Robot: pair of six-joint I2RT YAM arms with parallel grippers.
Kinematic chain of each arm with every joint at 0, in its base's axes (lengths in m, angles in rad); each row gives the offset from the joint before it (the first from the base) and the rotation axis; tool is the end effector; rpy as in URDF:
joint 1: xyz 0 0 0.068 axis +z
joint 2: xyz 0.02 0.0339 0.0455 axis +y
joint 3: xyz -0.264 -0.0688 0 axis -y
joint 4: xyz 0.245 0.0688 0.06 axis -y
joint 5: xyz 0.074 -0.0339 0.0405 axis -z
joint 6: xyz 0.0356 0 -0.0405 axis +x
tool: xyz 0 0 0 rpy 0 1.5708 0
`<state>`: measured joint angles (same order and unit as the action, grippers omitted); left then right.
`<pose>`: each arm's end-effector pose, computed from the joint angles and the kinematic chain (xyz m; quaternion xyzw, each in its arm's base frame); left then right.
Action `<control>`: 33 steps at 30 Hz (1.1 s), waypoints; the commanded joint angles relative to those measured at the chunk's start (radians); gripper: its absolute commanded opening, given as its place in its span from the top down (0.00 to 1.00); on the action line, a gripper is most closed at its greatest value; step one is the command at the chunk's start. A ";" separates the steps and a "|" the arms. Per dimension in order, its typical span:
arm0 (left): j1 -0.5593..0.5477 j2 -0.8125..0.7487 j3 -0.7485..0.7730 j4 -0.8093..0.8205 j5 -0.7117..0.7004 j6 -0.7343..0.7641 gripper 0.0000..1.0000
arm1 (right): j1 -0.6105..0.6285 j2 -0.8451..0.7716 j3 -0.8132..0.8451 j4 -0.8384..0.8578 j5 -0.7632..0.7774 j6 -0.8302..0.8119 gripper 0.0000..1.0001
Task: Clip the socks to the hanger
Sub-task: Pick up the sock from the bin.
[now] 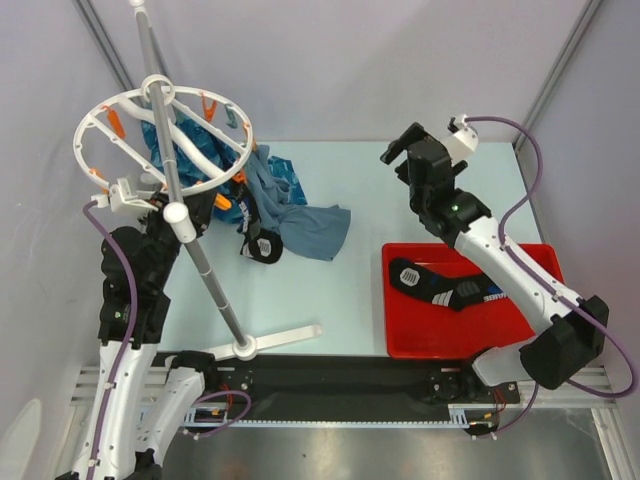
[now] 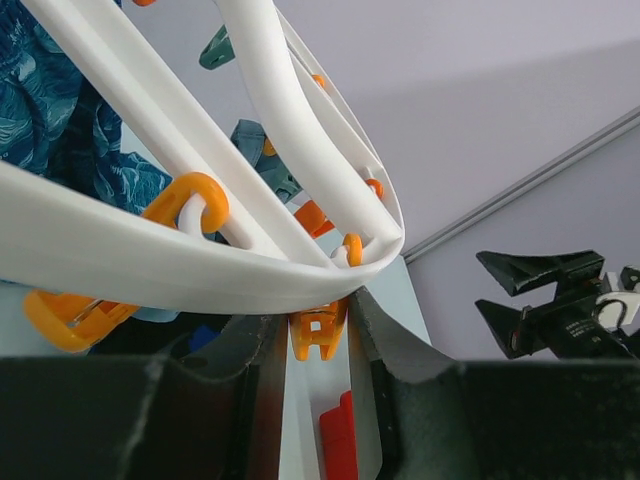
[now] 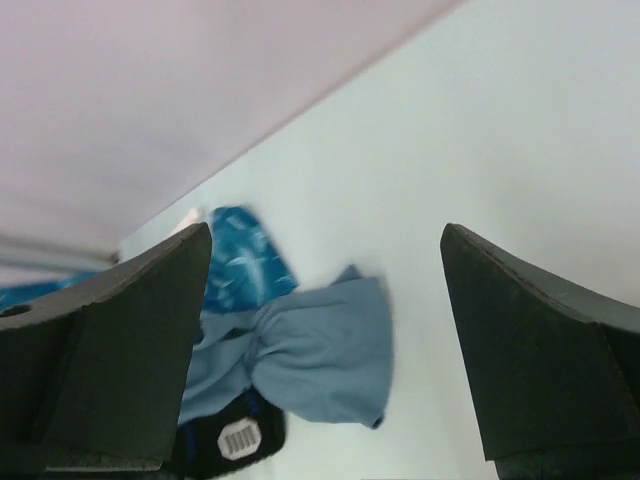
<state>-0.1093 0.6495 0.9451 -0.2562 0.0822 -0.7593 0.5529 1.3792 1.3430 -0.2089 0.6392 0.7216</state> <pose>0.1349 -0.0177 0.4062 -0.1930 0.6657 -0.3289 0.6414 0.2803 0.1480 0.3989 0.2557 0.7294 0.1485 0.6169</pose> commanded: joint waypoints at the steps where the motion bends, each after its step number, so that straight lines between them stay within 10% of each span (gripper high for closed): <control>1: -0.003 -0.004 -0.014 0.012 0.019 -0.021 1.00 | -0.054 0.076 0.132 -0.401 0.237 0.366 0.00; 11: -0.003 0.002 -0.025 0.018 0.045 -0.018 1.00 | -0.260 -0.038 -0.168 -0.627 0.202 0.700 0.11; 23: -0.003 0.006 -0.025 -0.003 0.056 -0.009 1.00 | -0.760 -0.092 -0.389 -0.494 0.116 0.530 0.16; 33: -0.004 0.010 -0.022 -0.026 0.047 -0.006 1.00 | -0.854 0.064 -0.400 -0.437 0.074 0.553 0.36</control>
<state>-0.1093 0.6479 0.9298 -0.2420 0.1070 -0.7589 -0.2836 1.4044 0.9298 -0.6743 0.7055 1.2392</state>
